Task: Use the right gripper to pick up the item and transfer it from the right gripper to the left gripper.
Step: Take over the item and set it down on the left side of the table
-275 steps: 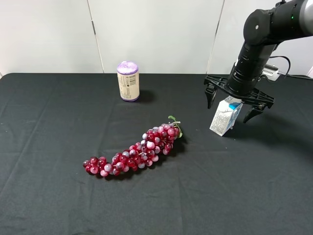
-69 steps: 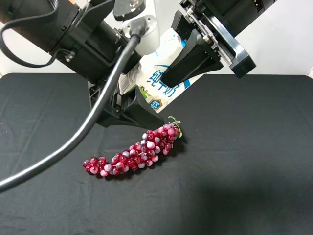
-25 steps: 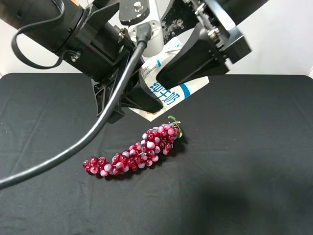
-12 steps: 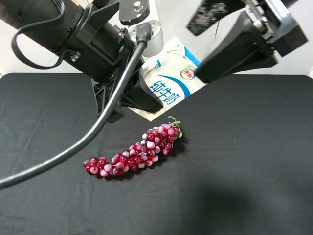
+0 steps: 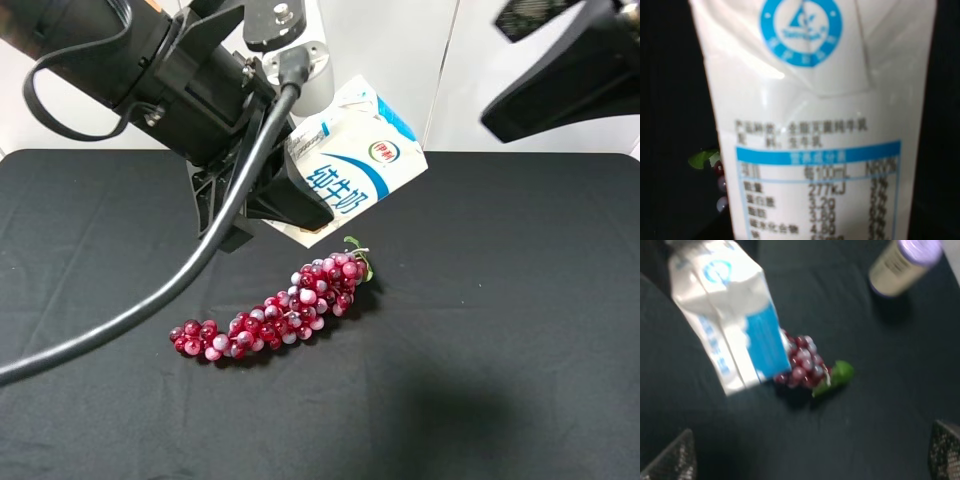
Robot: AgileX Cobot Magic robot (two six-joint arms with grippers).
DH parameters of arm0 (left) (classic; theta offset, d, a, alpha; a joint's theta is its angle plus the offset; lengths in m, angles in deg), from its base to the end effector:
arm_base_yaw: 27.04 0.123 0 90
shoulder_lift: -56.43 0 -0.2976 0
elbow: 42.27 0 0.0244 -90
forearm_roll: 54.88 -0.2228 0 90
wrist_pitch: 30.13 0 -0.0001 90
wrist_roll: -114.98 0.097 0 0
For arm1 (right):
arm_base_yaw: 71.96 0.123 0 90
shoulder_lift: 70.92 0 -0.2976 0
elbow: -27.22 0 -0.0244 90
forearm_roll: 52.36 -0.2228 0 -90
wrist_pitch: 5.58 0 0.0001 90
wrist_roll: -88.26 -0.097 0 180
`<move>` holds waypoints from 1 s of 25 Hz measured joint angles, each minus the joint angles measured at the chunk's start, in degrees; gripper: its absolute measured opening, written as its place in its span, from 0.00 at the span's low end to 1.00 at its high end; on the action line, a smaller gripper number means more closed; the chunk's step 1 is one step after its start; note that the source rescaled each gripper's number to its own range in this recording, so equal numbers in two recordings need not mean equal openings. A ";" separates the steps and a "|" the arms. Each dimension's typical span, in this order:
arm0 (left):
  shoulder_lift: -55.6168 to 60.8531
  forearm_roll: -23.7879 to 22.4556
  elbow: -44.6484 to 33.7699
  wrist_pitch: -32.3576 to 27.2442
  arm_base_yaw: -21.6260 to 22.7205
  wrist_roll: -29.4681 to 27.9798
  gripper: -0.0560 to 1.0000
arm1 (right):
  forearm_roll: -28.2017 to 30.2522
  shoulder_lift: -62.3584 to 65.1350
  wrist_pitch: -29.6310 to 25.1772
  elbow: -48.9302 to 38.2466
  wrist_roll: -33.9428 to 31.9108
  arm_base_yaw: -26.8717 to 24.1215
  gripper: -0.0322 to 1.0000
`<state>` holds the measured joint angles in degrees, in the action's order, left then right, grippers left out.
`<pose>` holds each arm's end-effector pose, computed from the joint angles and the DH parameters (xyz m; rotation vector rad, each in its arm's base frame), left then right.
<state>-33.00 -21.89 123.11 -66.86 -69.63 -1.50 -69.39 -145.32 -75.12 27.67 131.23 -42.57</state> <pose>0.1867 -0.2146 0.3240 1.6176 1.7243 -0.4485 0.1471 0.1134 0.4205 -1.4415 1.9964 0.2892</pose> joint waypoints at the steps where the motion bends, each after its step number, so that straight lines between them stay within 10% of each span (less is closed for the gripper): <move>1: 0.00 0.00 0.00 0.00 0.00 0.00 0.05 | 1.06 0.95 -0.03 -0.71 -2.19 0.00 1.00; 10: 0.00 0.00 0.00 0.00 0.00 0.00 0.05 | 10.76 10.33 -0.07 -9.81 -21.92 0.00 1.00; 25: 0.00 0.00 0.00 0.00 0.00 0.00 0.05 | 13.75 38.19 -0.25 -34.07 -33.97 0.00 1.00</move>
<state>-33.00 -21.89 123.11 -66.86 -69.63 -1.50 -55.65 -107.13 -75.36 -6.39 97.26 -42.57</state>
